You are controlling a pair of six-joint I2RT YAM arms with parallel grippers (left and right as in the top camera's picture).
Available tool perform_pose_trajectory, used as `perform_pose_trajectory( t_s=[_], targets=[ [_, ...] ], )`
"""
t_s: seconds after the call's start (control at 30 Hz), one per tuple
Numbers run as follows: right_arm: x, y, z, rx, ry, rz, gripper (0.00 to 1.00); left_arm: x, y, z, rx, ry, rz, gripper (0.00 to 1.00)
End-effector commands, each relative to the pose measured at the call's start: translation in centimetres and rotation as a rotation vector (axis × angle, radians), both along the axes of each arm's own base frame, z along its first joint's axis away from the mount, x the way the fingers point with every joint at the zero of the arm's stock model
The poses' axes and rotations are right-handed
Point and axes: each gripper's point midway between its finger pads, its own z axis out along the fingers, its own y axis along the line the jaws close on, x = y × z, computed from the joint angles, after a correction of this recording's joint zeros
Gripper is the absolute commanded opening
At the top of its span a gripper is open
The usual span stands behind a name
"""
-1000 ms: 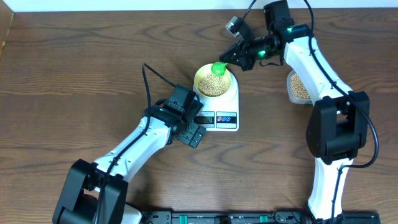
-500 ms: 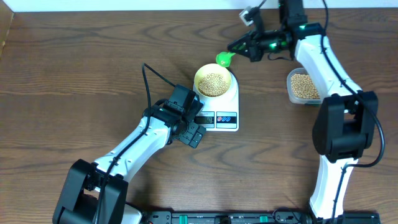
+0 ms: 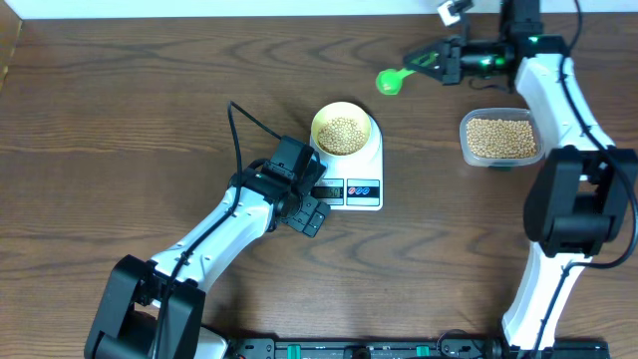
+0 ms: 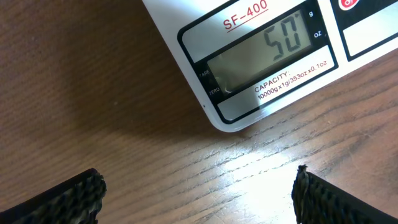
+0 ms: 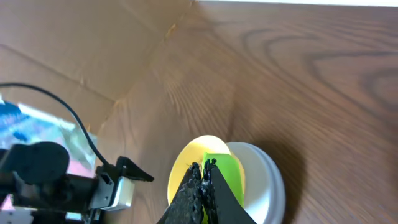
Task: Scoop item into bowl and weigh 50g on scale
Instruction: 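Swing the scoop up and right away from the bowl, then lower the green scoop into the chickpea tub with the right gripper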
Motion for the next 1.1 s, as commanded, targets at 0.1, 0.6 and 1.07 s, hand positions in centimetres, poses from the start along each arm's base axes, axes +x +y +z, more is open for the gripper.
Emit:
perform_pose_trajectory(
  t_s=[0.1,0.6,1.07],
  targets=[
    [-0.3,-4.3,3.5,0.054,0.029,-0.081,0.01,-0.1,0.3,-0.3,0.009,0.009,-0.002,0.98],
    [-2.1,-15.0,4.5,0.069,0.188,-0.326,0.01,-0.1,0.3,-0.3,0.01,0.01,-0.002,0.98],
    [-2.7,-17.0,2.6,-0.006,0.256,-0.396,0.01,-0.1,0.3,-0.3,0.01,0.01,-0.002,0.98]
  ],
)
